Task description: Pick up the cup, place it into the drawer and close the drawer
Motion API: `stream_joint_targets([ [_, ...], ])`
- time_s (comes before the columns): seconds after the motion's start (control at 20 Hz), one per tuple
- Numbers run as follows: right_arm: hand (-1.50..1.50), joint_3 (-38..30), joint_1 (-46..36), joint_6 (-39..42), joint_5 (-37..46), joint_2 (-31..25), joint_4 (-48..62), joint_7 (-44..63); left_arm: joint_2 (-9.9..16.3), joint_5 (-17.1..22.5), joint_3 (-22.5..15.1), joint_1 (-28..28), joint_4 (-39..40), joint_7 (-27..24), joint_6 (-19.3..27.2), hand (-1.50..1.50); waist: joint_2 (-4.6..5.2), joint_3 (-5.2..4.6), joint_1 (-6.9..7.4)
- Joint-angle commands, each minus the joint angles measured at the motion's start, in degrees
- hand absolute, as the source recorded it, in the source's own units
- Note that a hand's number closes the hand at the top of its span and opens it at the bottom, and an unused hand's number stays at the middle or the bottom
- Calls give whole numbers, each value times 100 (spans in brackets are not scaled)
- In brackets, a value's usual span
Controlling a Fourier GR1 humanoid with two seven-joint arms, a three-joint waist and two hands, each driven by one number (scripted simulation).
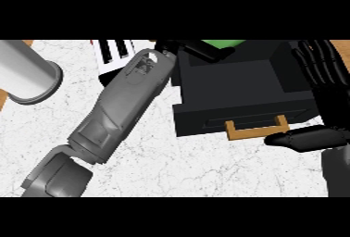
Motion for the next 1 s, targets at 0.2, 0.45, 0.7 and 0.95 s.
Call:
stream_joint_targets([
  [0.2, -150, 180, -328, 67, -55, 83, 136, 35, 0, 267, -775, -4, 505, 254, -320, 150, 118, 6, -451],
  [0.45, -150, 221, -513, 272, -224, -2, 109, 84, 0, 665, -797, 324, 314, -185, -273, -150, 139, -4, -549],
  [0.7, 150, 629, -589, 978, -901, 127, 137, 134, 0, 1209, -658, 647, 72, -763, -355, -150, 158, -10, -582],
  [0.95, 150, 1327, -574, 1786, -1193, 61, 230, 335, 0, 1759, -535, 492, -275, -1242, -523, -150, 110, -15, -460],
])
